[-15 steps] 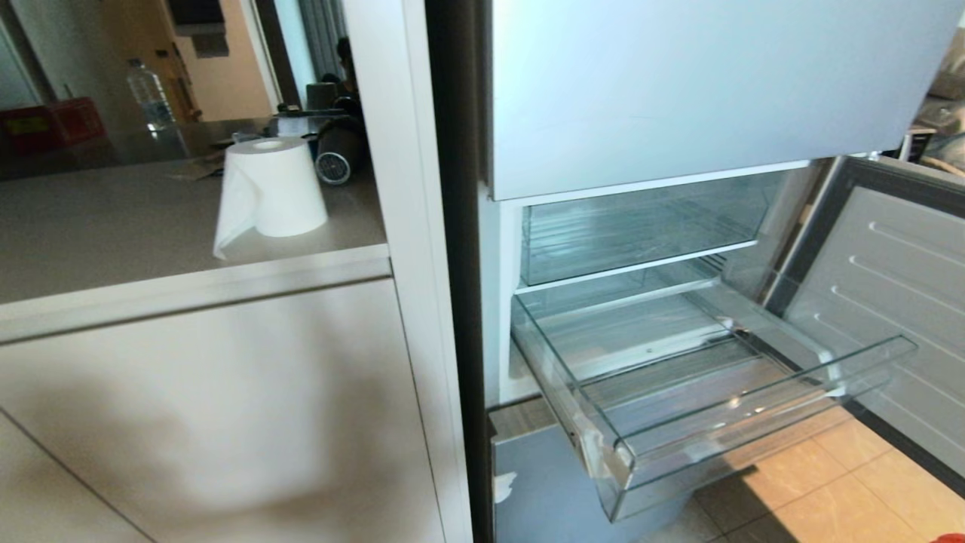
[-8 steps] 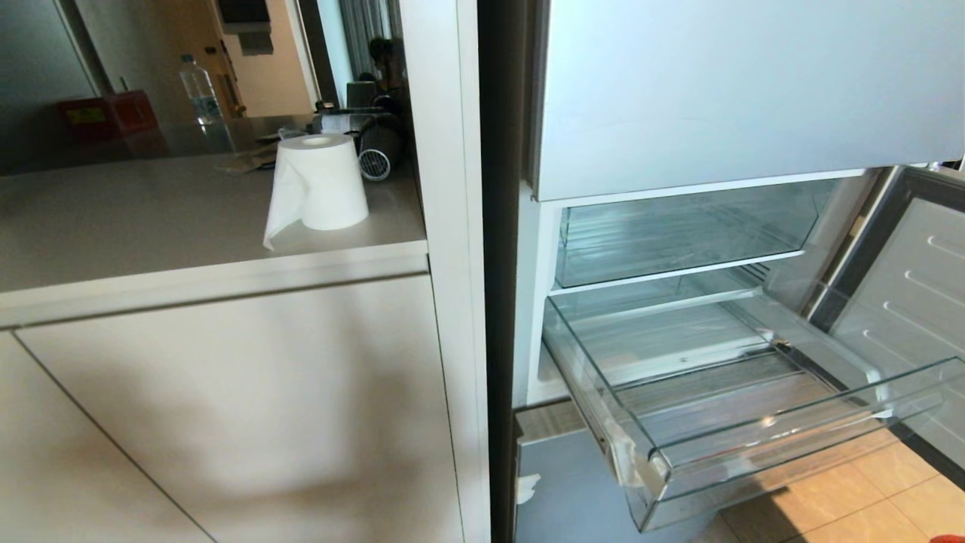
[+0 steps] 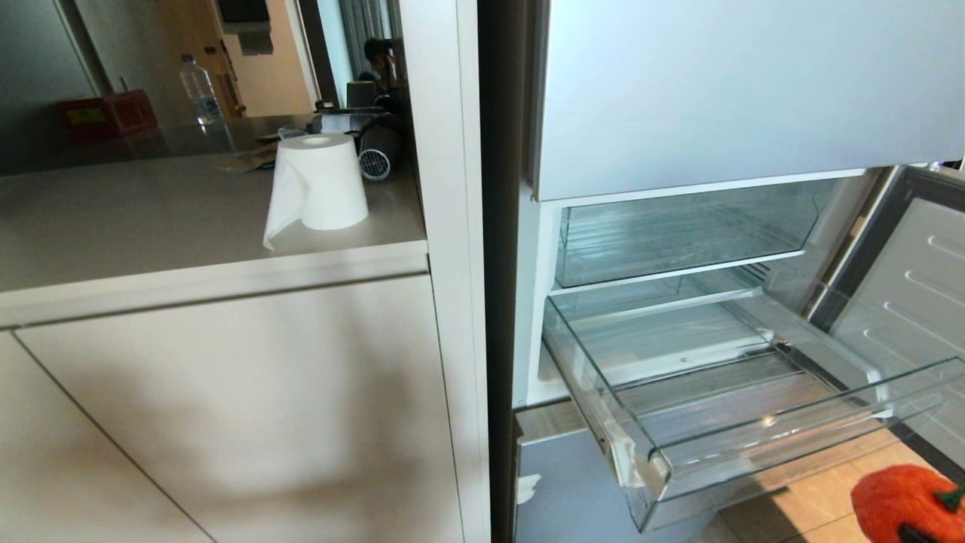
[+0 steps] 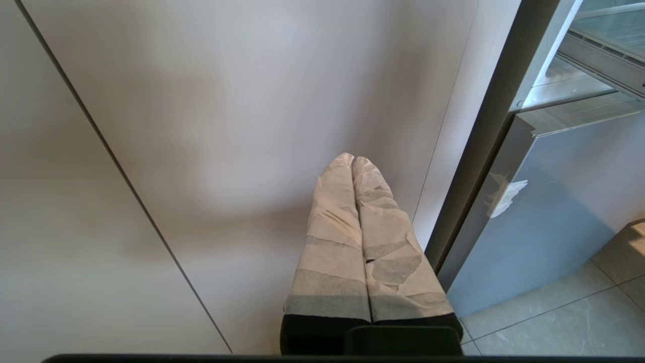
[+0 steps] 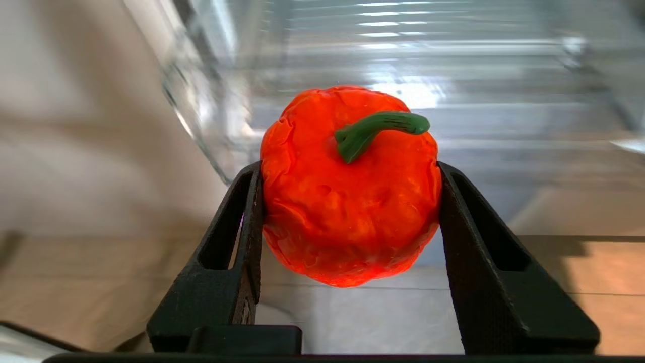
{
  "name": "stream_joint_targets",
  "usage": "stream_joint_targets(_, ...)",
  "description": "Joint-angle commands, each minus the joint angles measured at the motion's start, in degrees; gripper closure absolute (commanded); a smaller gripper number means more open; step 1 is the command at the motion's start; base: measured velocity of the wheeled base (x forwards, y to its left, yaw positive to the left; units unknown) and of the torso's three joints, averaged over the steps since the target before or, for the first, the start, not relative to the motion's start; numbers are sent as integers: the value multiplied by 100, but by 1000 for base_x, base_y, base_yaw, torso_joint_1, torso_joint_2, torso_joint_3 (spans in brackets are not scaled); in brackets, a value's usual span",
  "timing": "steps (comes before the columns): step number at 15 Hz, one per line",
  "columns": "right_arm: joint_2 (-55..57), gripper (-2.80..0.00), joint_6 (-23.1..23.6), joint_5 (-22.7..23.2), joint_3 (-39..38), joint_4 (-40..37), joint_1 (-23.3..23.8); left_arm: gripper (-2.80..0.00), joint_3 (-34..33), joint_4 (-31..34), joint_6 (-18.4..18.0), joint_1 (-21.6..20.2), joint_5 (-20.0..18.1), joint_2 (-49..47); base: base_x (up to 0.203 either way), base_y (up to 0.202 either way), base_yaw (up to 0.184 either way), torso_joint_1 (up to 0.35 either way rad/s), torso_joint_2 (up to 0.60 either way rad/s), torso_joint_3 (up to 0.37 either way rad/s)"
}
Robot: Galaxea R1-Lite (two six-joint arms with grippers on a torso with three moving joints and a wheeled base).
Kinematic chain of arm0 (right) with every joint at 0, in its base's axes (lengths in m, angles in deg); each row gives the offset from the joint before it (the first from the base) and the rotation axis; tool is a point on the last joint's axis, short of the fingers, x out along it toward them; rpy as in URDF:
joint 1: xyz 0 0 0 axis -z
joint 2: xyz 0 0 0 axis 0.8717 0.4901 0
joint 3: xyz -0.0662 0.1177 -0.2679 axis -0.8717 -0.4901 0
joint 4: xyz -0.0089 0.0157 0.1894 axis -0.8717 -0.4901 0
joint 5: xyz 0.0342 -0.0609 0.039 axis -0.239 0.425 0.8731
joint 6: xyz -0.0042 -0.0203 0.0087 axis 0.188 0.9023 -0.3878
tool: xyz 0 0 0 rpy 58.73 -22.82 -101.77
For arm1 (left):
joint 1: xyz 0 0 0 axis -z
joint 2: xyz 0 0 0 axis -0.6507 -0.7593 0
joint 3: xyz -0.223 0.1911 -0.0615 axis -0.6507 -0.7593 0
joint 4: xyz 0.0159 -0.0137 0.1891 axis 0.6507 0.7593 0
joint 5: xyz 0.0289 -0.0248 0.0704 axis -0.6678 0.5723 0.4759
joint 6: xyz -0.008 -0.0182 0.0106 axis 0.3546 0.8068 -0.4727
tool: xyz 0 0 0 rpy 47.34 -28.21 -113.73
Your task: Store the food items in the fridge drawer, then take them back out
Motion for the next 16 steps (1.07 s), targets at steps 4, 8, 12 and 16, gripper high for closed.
stream_joint_targets(4, 2690, 0, -267, 199, 1353, 504, -179, 0, 0, 0, 2, 0, 2, 2, 0, 0, 0, 0, 0, 0)
stream_joint_targets(8, 4157, 0, -330, 233, 2284, 803, -200, 0, 0, 0, 2, 0, 2, 2, 0, 0, 0, 0, 0, 0)
stream_joint_targets(12, 5582, 0, -304, 116, 2730, 1793, -201, 0, 0, 0, 2, 0, 2, 2, 0, 0, 0, 0, 0, 0)
stream_joint_targets(16, 6402, 0, -285, 70, 3261, 2004, -206, 0, 0, 0, 2, 0, 2, 2, 0, 0, 0, 0, 0, 0)
